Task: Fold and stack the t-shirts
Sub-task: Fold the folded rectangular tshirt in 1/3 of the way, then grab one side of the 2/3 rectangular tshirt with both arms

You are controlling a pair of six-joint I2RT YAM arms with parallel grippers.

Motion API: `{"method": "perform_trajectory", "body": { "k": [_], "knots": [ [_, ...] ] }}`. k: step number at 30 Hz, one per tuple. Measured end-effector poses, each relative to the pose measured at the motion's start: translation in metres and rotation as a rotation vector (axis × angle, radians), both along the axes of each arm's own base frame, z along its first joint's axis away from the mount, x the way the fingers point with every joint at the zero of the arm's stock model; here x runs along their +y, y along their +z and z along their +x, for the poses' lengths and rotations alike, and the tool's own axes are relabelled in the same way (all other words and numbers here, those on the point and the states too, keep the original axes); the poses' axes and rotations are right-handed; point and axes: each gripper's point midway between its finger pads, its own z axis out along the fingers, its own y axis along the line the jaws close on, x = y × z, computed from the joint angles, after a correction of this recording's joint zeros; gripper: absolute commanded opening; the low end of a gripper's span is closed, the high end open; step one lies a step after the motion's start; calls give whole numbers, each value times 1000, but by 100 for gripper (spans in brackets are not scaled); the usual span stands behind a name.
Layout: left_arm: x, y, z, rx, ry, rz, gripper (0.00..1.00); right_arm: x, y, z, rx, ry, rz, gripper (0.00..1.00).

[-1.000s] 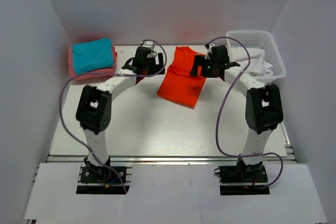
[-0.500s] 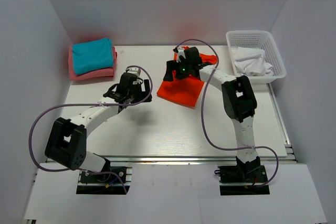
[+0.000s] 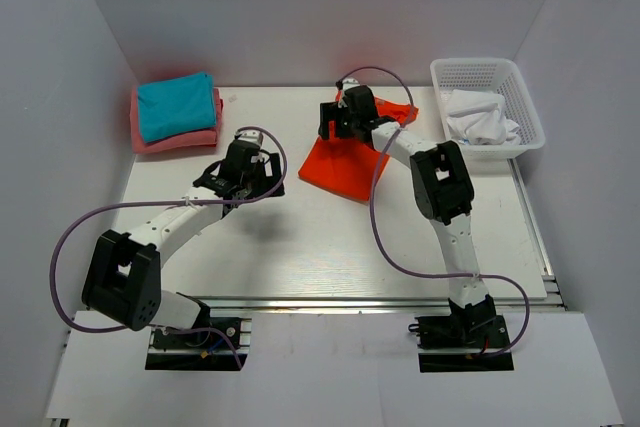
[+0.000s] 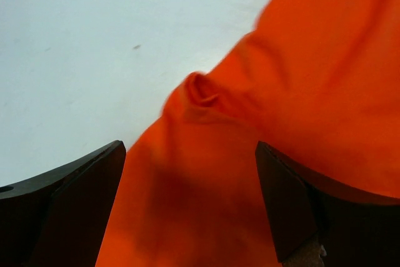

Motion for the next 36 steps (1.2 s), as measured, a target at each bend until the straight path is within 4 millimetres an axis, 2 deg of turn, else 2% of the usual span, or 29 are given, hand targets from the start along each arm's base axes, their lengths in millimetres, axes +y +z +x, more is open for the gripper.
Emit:
{"method": "perform_trajectory", "body": {
  "k": [9, 12, 15, 18, 20, 24, 27, 29, 31, 34, 36],
  "knots": [
    [3, -3, -3, 18, 0, 20, 100, -40, 20, 46, -162, -140, -184, 90],
    [4, -4, -3, 18, -2, 25, 100, -46, 18, 49, -162, -138, -228, 90],
    [2, -5, 0, 11, -12, 28, 100, -51, 14, 41, -138, -137, -248, 90],
    [-3, -7, 9, 10, -31, 34, 100, -63, 13, 12, -70, -152, -246, 90],
    [-10, -10, 20, 9, -48, 37, 100, -76, 22, -20, -22, -170, -234, 90],
    [-34, -19, 47, 23, -103, 23, 100, -94, 68, -83, -9, -195, -113, 90],
    [-47, -29, 62, 35, -139, 12, 100, -100, 88, -118, -5, -201, -22, 90],
    [-53, -36, 68, 44, -155, 7, 100, -103, 79, -138, 41, -199, 7, 90],
    [-59, -43, 74, 57, -167, 5, 100, -104, 60, -156, 106, -190, 14, 90],
    [-66, -53, 83, 68, -186, 2, 92, -109, 23, -184, 235, -186, -8, 90],
    [-69, -59, 85, 77, -198, -3, 89, -111, 10, -195, 293, -187, -10, 90]
  ]
}}
